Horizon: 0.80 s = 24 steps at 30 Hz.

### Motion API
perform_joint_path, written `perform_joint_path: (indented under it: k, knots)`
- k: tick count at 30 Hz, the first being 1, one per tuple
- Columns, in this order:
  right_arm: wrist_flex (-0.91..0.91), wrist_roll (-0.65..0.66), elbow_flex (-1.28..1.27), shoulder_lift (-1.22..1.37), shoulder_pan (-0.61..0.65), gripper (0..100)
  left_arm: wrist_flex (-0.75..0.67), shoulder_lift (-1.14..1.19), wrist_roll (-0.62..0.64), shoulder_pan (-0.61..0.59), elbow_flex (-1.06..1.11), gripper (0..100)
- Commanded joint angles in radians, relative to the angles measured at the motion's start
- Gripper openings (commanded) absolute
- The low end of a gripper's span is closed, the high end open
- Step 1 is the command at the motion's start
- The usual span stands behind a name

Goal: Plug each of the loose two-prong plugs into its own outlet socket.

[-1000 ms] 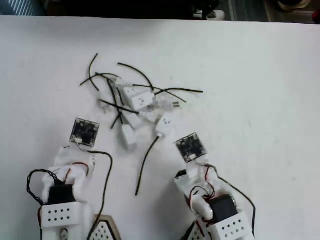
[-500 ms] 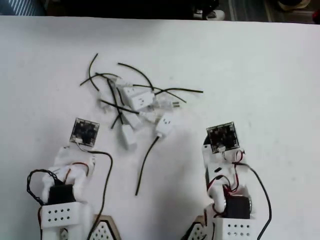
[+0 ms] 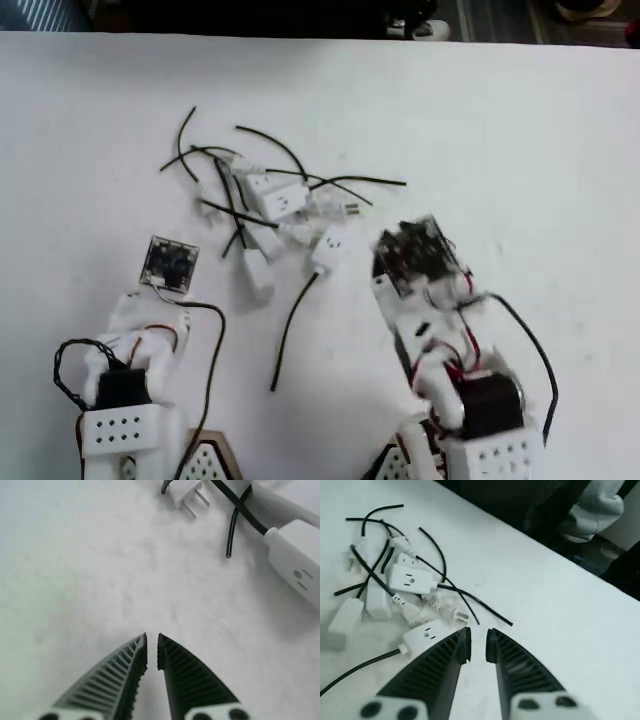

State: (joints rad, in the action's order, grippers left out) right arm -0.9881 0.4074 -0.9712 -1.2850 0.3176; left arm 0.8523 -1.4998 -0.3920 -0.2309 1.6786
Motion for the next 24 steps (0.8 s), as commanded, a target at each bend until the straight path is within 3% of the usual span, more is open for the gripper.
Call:
perform_joint_path:
  k: [1,8,15,24]
  knots:
    - [-0.005,0.011,0.146,0.298,0.079,6.7,-0.012,-0.010,-0.006,-0.005,-0.020,6]
    - [-0.005,0.011,0.359,0.708,0.174,15.4,-0.012,-0.010,-0.006,-0.005,-0.020,6]
    - [-0.005,0.012,0.548,1.040,0.285,15.6,-0.012,-0.010,-0.006,-0.005,-0.020,6]
    - [-0.061,0.089,0.766,1.356,0.298,15.9,-0.011,-0.010,-0.006,-0.005,-0.020,6]
